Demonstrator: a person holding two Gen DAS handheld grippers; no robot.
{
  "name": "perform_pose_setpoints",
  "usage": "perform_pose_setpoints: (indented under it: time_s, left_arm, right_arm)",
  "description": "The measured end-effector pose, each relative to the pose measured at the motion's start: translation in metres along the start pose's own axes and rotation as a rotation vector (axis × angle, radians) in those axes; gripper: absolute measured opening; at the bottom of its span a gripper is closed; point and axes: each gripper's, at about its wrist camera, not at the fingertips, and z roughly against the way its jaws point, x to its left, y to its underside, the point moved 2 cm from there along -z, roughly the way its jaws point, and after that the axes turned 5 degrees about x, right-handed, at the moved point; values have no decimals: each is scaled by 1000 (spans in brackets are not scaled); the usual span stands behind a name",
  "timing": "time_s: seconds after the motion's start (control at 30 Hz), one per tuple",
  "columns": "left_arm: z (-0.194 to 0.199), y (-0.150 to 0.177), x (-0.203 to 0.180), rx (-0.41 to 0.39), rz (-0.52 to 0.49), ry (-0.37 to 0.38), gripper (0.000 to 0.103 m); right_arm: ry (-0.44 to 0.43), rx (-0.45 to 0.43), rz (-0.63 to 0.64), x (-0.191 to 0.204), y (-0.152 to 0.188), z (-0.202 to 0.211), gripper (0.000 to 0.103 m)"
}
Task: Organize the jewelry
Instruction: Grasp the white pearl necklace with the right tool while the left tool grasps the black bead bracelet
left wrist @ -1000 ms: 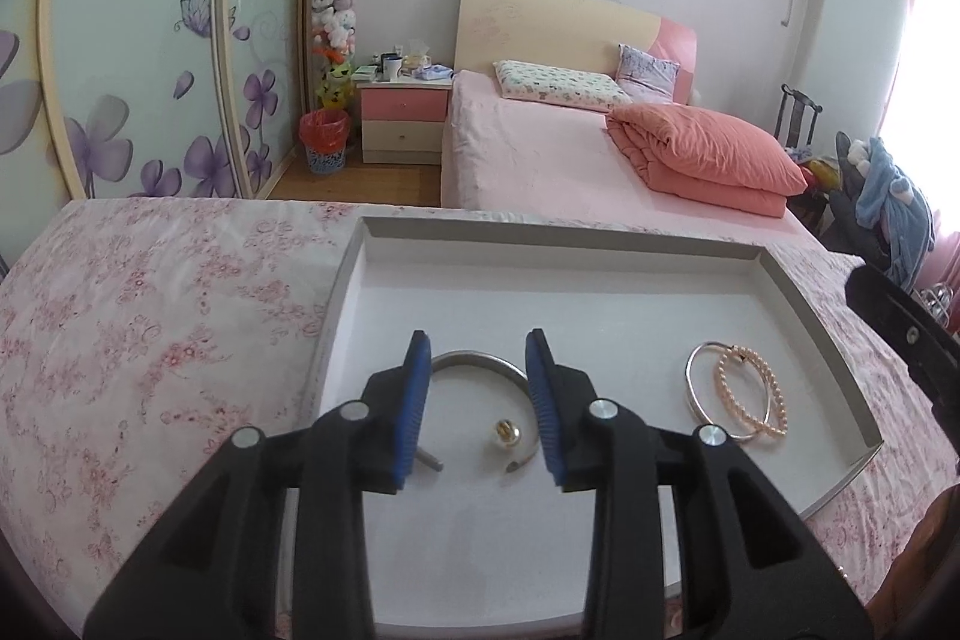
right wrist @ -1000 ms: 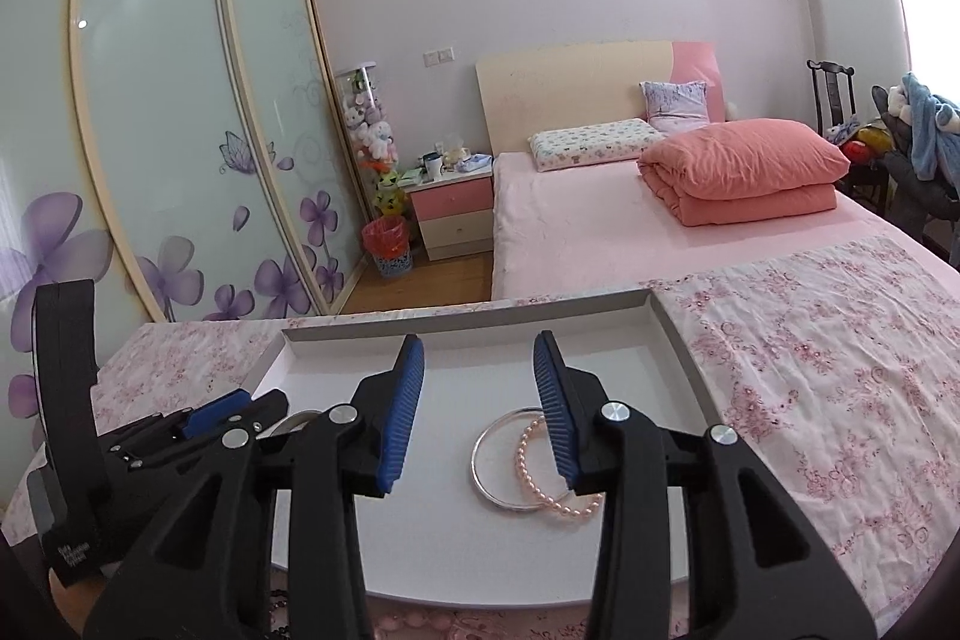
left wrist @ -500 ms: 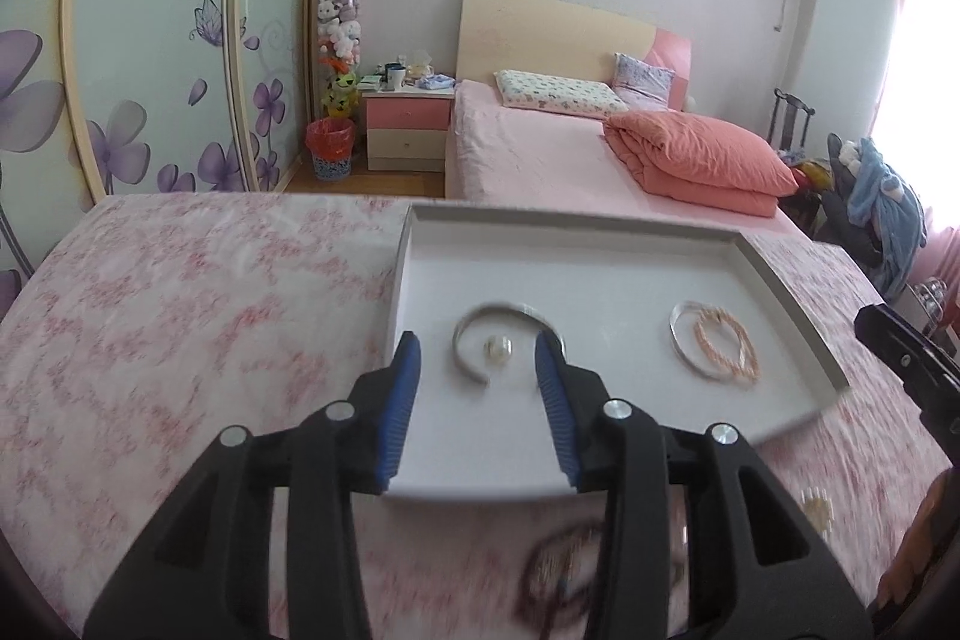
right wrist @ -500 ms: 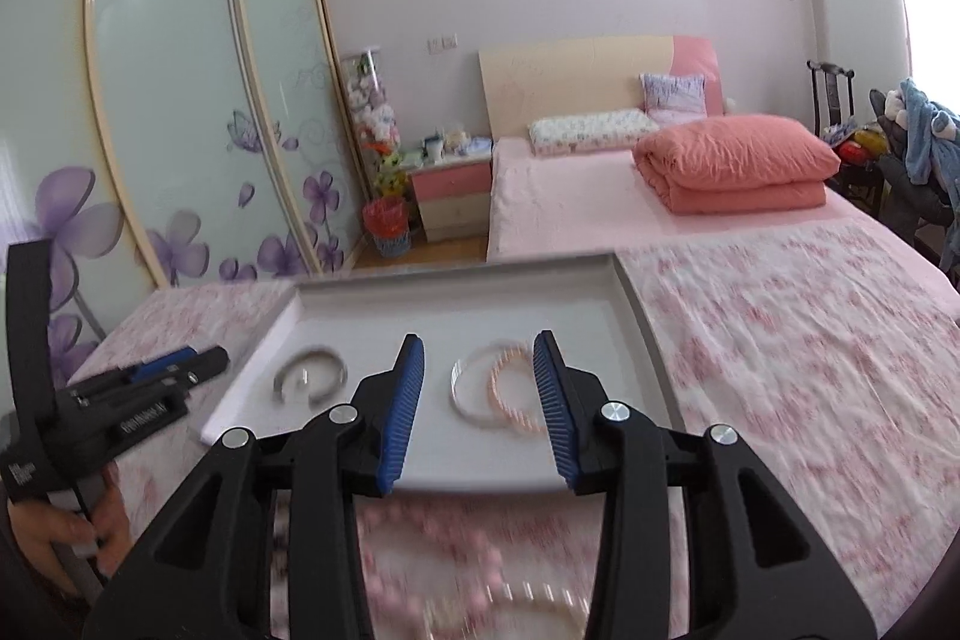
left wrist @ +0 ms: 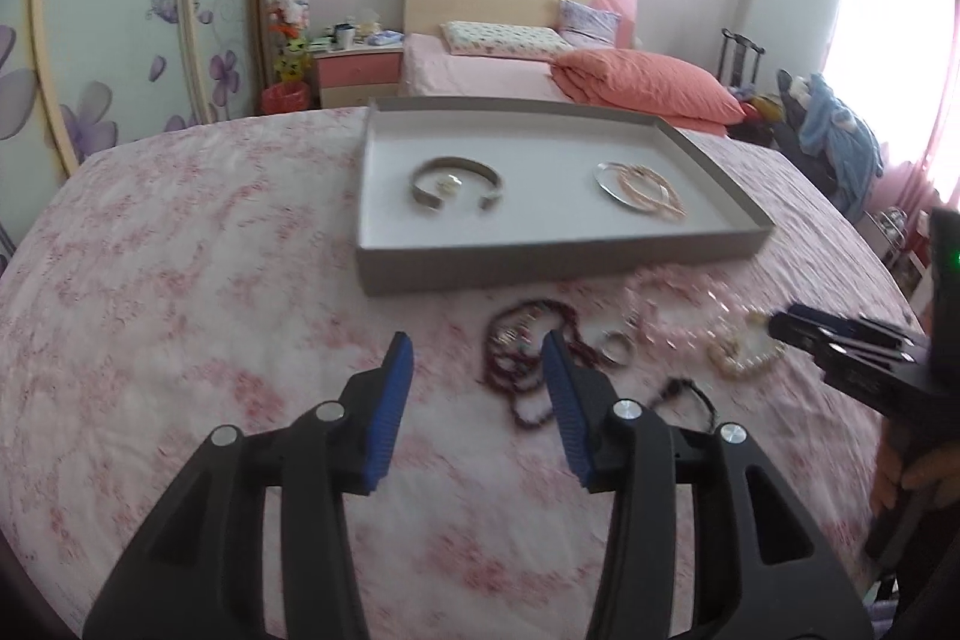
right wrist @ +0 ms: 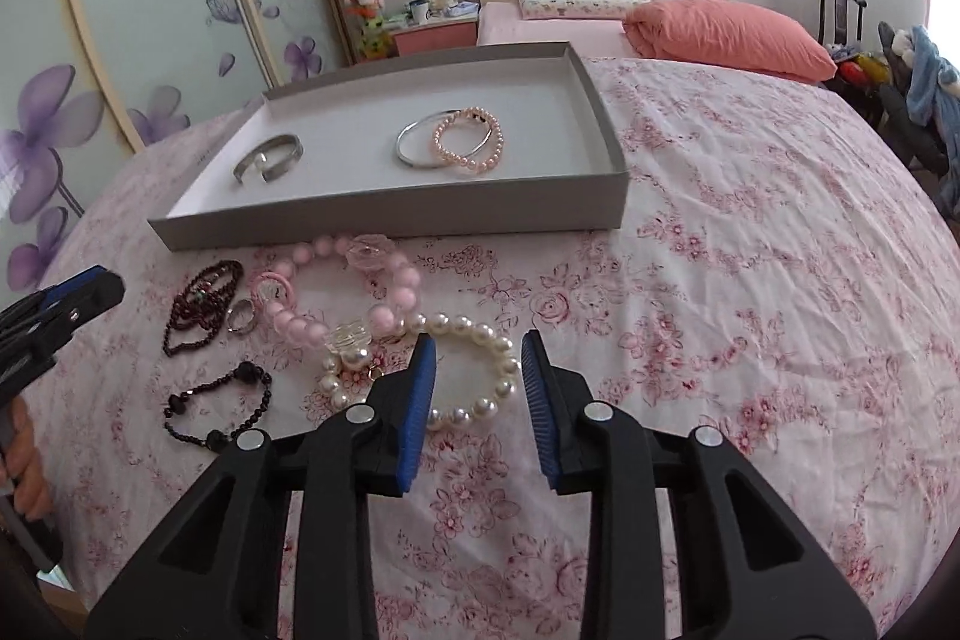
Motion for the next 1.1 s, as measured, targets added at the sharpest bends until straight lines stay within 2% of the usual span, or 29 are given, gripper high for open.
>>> perform_pose_setpoints:
  time_s: [0.03, 0.1, 0.13, 0.17, 0.43, 0.63, 0.83, 0.93, 1.0, 1.1]
  left_arm:
    - [1, 3, -5, 1, -8, 4, 48]
    - [1, 6, -12, 5, -24, 13, 50]
    - [1, 8, -14, 9, -31, 17, 51]
    - [1, 9, -16, 13, -37, 21, 52]
    - [-14, 22, -46, 84, -128, 53, 52]
    - [-33, 27, -63, 142, -184, 36, 49]
    - [-40, 31, -72, 159, -220, 36, 38]
    - [-39, 31, -76, 156, -235, 35, 22]
    - [-38, 32, -77, 149, -256, 9, 10]
    - [-36, 33, -70, 149, -271, -25, 10]
  right_arm:
    - [19, 6, 11, 2, -1, -3, 30]
    - [44, 41, 19, 2, 1, -10, 21]
    - [50, 44, 14, 1, 2, -9, 13]
    - [62, 46, 12, -1, 4, -8, 11]
    - [137, 43, -10, -21, 21, 6, 11]
    - [138, 41, -20, -25, 21, 7, 11]
    - [121, 41, -31, -27, 21, 7, 11]
    - [121, 41, -32, -27, 21, 7, 11]
    - [119, 41, -33, -28, 21, 8, 11]
    - [119, 41, -33, -27, 20, 8, 11]
